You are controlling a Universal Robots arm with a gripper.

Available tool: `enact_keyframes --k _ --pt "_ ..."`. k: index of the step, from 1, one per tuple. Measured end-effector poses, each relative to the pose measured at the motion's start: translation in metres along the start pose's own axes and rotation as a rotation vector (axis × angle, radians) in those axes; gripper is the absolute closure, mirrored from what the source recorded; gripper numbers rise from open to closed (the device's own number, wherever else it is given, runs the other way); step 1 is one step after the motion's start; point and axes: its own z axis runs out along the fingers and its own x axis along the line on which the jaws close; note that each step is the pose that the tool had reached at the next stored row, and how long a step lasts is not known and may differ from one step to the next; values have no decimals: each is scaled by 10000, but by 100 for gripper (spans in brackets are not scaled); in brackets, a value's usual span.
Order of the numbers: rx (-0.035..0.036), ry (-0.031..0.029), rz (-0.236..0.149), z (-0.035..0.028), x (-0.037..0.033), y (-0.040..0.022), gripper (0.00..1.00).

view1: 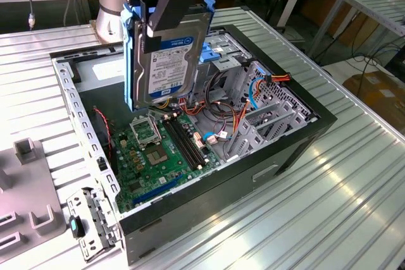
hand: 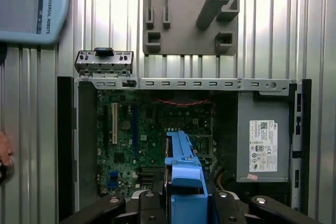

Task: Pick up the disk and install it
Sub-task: 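Insert the disk into the insertion slot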

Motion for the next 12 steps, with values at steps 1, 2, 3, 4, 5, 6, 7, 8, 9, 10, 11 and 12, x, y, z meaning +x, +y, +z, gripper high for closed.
enact_keyframes --k 1,2,3,4,5,6,7,8,9,10,11,12 --pt "0 0 -1 0 27 -7 63" --pt "0 0 0 0 49 -13 63" --pt "-1 2 -1 -1 89 -23 63" --pt "-1 1 -1 0 110 -28 63" --pt "0 0 0 0 131 -33 63" --pt "0 0 0 0 155 -43 63" --pt "0 -1 0 1 166 -59 63" --pt "0 -1 -1 1 175 -83 63" --pt "0 0 0 1 179 -100 63" --pt "0 -1 0 4 184 -135 63" --pt "0 0 -1 4 184 -162 63" --pt "0 0 -1 5 185 -181 63"
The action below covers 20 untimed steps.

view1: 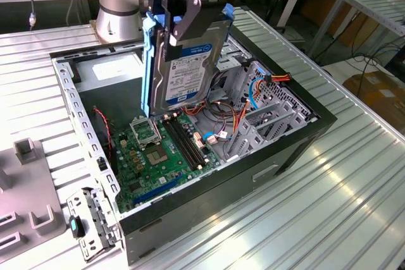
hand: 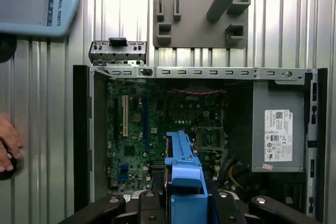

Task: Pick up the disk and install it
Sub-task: 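Insert the disk into the insertion slot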

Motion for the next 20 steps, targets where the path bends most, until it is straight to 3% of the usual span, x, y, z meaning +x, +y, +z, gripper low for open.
enact_keyframes --k 4,8,10,11,14,20 --pt "-1 1 1 0 8 -40 63" --pt "-1 10 0 4 22 -140 63" --pt "-1 15 1 9 36 -236 63" --pt "-1 23 0 12 40 -316 63" --pt "-2 38 0 23 46 -442 63" --pt "-4 65 1 53 53 -764 63"
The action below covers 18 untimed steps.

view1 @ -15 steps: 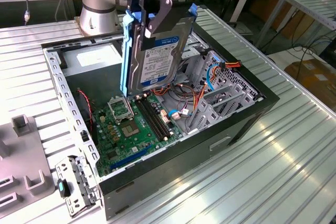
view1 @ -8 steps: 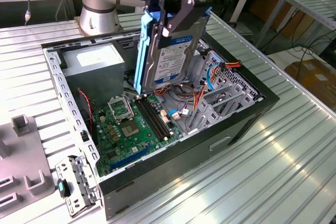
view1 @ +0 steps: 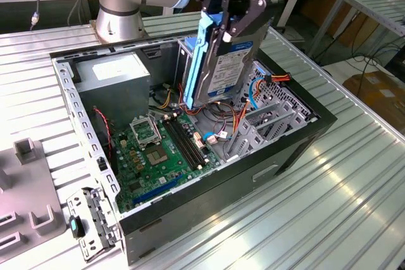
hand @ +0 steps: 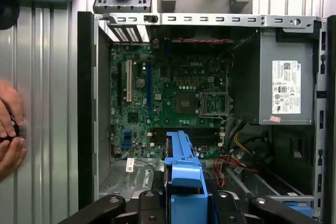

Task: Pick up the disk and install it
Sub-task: 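Insert the disk into the insertion slot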

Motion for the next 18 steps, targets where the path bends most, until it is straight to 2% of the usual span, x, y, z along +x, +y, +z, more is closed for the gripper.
enact_keyframes --k 1,2,7,12,16,18 --pt "-10 0 -1 3 1 -40 63" --pt "-16 -2 -2 9 2 -113 63" --pt "-18 2 -3 19 4 -275 63" --pt "-18 6 -2 21 38 -351 63" --pt "-16 6 -2 27 203 -382 63" --pt "-16 7 -2 31 252 -399 63"
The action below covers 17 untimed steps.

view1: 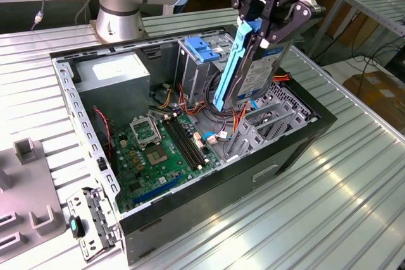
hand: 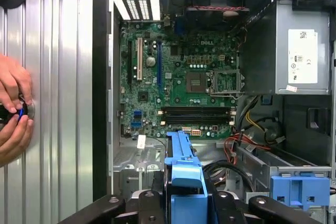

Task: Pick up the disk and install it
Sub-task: 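Insert the disk into the insertion slot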

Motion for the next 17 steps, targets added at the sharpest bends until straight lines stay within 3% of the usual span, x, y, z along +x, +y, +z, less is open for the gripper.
enact_keyframes --k 4,8,12,14,17 --pt "1 -1 0 24 109 -53 63" --pt "1 1 1 54 142 -133 63" --pt "3 28 0 85 148 -316 63" --pt "7 44 0 106 150 -445 63" --pt "45 62 -2 130 150 -545 63"
